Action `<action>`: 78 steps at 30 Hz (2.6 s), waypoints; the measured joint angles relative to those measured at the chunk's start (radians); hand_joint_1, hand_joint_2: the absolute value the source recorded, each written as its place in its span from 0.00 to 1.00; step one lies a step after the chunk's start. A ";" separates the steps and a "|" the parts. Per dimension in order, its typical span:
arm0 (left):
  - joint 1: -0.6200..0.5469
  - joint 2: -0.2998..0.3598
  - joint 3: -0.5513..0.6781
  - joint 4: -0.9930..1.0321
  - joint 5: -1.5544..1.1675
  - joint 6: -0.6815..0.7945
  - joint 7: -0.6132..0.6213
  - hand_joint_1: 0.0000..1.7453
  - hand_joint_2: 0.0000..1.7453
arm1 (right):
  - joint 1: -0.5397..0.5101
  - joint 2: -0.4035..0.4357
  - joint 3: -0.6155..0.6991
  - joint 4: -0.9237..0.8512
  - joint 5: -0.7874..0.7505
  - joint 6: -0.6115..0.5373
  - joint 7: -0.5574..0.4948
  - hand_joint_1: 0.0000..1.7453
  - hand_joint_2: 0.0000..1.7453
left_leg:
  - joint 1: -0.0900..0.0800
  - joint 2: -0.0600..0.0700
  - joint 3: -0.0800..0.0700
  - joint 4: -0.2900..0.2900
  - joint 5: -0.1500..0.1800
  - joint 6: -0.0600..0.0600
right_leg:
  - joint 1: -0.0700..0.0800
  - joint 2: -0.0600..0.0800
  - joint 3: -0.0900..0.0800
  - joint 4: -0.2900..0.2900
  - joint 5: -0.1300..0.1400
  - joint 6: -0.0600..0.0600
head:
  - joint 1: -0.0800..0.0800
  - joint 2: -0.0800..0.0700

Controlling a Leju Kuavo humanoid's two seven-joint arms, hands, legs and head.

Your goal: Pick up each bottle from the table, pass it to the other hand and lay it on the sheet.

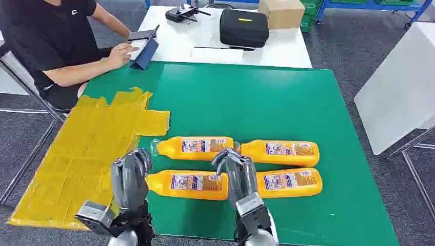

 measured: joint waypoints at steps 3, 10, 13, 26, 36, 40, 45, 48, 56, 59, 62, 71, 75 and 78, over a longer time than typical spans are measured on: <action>0.000 0.000 0.000 0.000 -0.017 0.006 0.017 0.02 0.00 | 0.000 0.000 0.000 0.000 -0.011 0.002 0.009 1.00 0.00 | 0.000 0.000 0.000 0.000 0.000 0.000 | 0.000 0.000 -0.001 0.000 0.000 0.000 | 0.000 0.000; -0.108 -0.010 0.016 0.155 -0.140 -0.095 0.073 0.00 0.00 | 0.052 0.021 -0.349 0.025 -0.041 0.310 -0.089 0.00 0.00 | -0.001 0.000 0.000 0.001 0.001 0.001 | 0.000 0.000 0.009 0.000 0.002 0.002 | 0.000 0.000; -0.107 -0.010 0.016 0.146 -0.135 -0.110 0.074 0.00 0.00 | 0.052 0.035 -0.361 0.026 -0.034 0.309 -0.085 0.00 0.00 | 0.000 0.000 0.000 0.000 0.001 0.001 | 0.000 0.000 0.009 0.000 0.001 0.001 | 0.000 0.000; -0.098 -0.014 0.031 0.126 -0.146 -0.117 0.084 0.00 0.00 | 0.053 0.041 -0.370 0.042 0.066 0.259 -0.049 0.00 0.00 | 0.000 0.000 -0.001 0.000 0.000 0.001 | 0.000 0.000 0.000 0.000 0.001 0.001 | 0.000 0.000; -0.080 -0.014 0.058 0.106 -0.118 -0.130 0.106 0.00 0.00 | 0.038 0.028 -0.289 0.088 0.273 0.252 0.107 0.00 1.00 | 0.000 0.000 -0.001 0.000 0.001 0.001 | 0.001 0.000 0.009 0.000 0.001 0.001 | 0.000 0.000; -0.060 -0.020 0.092 0.086 -0.106 -0.181 0.106 0.00 0.00 | 0.010 0.027 -0.188 0.165 0.367 0.212 0.174 0.00 1.00 | 0.001 0.000 -0.001 0.000 0.001 0.000 | 0.001 0.000 0.009 0.000 0.001 0.001 | 0.000 0.000; -0.055 -0.025 0.113 0.080 -0.105 -0.211 0.106 0.00 0.00 | -0.044 0.027 -0.068 0.268 0.475 0.181 0.263 0.00 1.00 | 0.001 0.000 -0.001 0.000 0.001 0.001 | 0.001 0.000 0.009 0.000 0.001 0.001 | 0.000 0.000; -0.053 -0.027 0.123 0.080 -0.093 -0.228 0.106 0.00 0.00 | -0.082 0.028 -0.003 0.332 0.534 0.168 0.314 0.00 1.00 | 0.001 0.000 -0.001 0.000 0.001 0.001 | 0.001 0.000 0.009 0.000 0.001 0.001 | 0.000 0.000; -0.044 -0.031 0.147 0.069 -0.083 -0.251 0.106 0.00 0.00 | -0.169 0.029 0.119 0.470 0.662 0.109 0.442 0.00 1.00 | 0.001 0.000 -0.001 0.000 0.001 0.001 | 0.001 0.000 0.009 0.000 0.001 0.001 | 0.000 0.000; -0.035 -0.032 0.156 0.061 -0.082 -0.256 0.106 0.00 0.00 | -0.184 0.028 0.144 0.490 0.688 0.098 0.471 0.00 1.00 | 0.001 0.000 -0.001 0.000 0.001 0.001 | 0.001 0.000 0.009 0.000 0.001 0.001 | 0.000 0.000; -0.025 -0.036 0.164 0.048 -0.084 -0.267 0.106 0.00 0.00 | -0.198 0.026 0.168 0.502 0.757 0.072 0.543 0.00 1.00 | 0.001 0.000 -0.002 0.000 0.001 0.001 | 0.001 0.000 0.008 0.000 0.001 0.001 | 0.000 0.000; 0.002 -0.043 0.189 0.017 -0.089 -0.280 0.106 0.00 0.00 | -0.210 0.017 0.204 0.493 0.850 0.051 0.618 0.00 1.00 | 0.001 0.000 -0.002 0.000 0.001 0.001 | 0.001 0.000 0.007 0.000 0.001 0.001 | 0.001 0.000; 0.004 -0.046 0.197 0.014 -0.089 -0.282 0.106 0.00 0.00 | -0.210 0.015 0.211 0.490 0.853 0.048 0.619 0.00 1.00 | 0.001 0.000 -0.002 0.000 0.001 0.001 | 0.001 0.000 0.007 0.000 0.001 0.001 | 0.000 0.000; 0.005 -0.047 0.202 0.014 -0.091 -0.285 0.106 0.00 0.00 | -0.210 0.013 0.214 0.490 0.855 0.052 0.624 0.00 1.00 | 0.001 0.000 -0.002 0.000 0.001 0.001 | 0.001 0.000 0.007 0.000 0.001 0.001 | 0.000 0.000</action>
